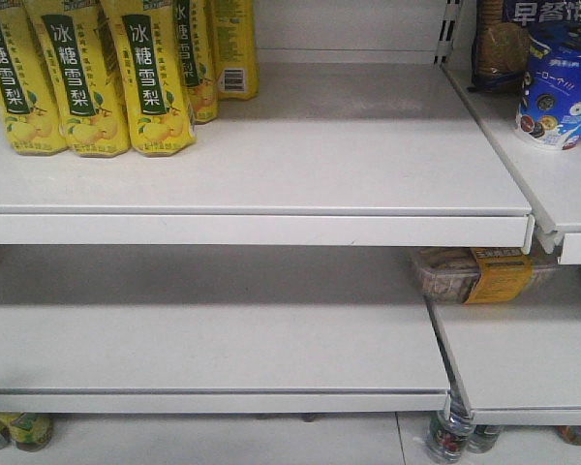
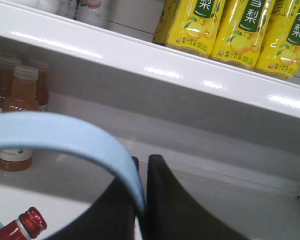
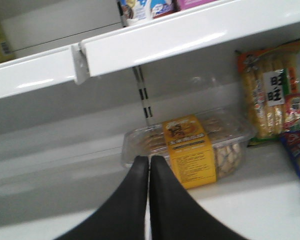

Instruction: Place coke in basket with both arms

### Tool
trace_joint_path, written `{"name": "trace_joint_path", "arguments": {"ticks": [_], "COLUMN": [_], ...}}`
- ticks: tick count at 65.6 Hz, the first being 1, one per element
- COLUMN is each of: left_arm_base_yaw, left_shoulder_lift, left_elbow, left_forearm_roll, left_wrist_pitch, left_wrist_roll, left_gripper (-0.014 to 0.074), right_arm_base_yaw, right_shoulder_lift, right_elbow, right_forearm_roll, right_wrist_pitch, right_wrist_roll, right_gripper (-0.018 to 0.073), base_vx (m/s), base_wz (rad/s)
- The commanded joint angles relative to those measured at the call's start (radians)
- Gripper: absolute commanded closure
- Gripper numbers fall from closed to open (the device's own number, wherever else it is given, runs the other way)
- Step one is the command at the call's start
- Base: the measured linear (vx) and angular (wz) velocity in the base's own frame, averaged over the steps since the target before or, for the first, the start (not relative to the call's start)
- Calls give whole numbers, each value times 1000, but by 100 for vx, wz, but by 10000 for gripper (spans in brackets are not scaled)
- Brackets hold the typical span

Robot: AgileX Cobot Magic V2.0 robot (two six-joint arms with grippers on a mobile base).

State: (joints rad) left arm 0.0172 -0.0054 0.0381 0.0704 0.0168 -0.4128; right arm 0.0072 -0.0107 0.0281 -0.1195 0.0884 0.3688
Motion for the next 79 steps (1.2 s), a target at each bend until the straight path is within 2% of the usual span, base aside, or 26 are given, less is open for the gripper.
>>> {"name": "trace_joint_path", "arguments": {"ticks": [1,13,28,79], "left_arm_base_yaw": [-2,-2,-2,-2], "left_shoulder_lift": [-21,-21,-21,-21], "left_elbow": [-30,-30,-30,-30], "left_forearm_roll": [35,35,35,35], "left_wrist_pitch": [-150,-150,-150,-150], "left_wrist_roll": [45,45,45,45], "left_gripper": [603,603,603,603], "right_arm_base_yaw": [-41,-35,-35,-36], "right_shoulder_lift": [-13,-13,-13,-13], "right_elbow": [9,9,9,7], "right_forearm_roll": [-19,-27,-60,-57], "right_wrist_pitch": [-103,-116,-206,-200], "right_wrist_roll": [-13,-4,-1,-1], "right_gripper": [564,564,564,564], "base_vx": [0,0,0,0], "base_wz": [0,0,0,0]}}
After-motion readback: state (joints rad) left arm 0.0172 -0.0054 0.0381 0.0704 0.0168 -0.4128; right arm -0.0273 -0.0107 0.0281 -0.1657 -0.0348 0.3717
